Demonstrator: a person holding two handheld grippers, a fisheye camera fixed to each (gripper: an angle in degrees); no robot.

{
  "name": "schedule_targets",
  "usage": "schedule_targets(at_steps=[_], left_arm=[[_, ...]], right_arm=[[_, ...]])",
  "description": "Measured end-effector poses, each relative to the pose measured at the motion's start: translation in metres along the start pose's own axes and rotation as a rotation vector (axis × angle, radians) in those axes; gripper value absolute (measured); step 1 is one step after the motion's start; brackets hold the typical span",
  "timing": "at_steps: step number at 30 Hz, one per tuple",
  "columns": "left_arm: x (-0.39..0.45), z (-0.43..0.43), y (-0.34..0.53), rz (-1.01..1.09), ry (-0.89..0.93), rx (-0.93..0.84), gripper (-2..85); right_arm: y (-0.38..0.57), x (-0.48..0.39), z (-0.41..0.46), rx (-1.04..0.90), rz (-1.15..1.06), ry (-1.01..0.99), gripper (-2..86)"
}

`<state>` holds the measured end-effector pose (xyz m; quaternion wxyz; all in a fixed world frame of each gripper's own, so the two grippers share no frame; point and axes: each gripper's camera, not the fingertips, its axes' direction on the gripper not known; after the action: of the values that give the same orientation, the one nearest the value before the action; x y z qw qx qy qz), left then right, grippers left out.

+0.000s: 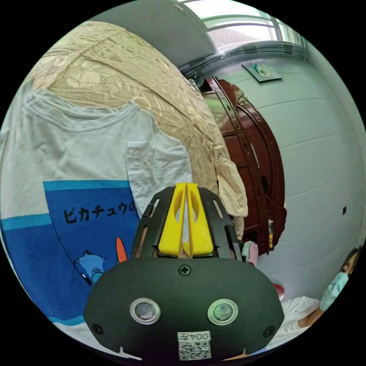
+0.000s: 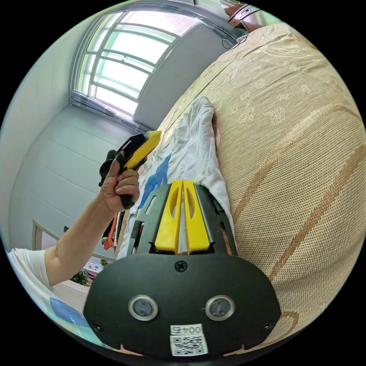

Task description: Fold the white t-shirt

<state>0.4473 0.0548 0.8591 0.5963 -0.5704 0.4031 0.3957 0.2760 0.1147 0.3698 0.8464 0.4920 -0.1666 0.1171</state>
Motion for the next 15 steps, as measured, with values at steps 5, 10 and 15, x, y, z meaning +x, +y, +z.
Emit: schedule_targets(at_steps=[5, 10, 15], left_arm=[[0.004, -0.124, 0.175, 0.043, 0.030, 0.049, 0.5], [-0.055, -0.273, 0.390, -0.065, -0.003, 0.164, 0.3], [-0.100, -0.368, 0.562, -0.196, 0.027, 0.306, 0.2]], right_arm=[[-0.008, -0.073, -0.029, 0.038, -0.160, 0.077, -0.7], [-0.034, -0.095, -0.053, -0.031, 0.001, 0.396, -0.7], [-0.050, -0.175, -0.066, -0.008, -0.212, 0.587, -0.8]])
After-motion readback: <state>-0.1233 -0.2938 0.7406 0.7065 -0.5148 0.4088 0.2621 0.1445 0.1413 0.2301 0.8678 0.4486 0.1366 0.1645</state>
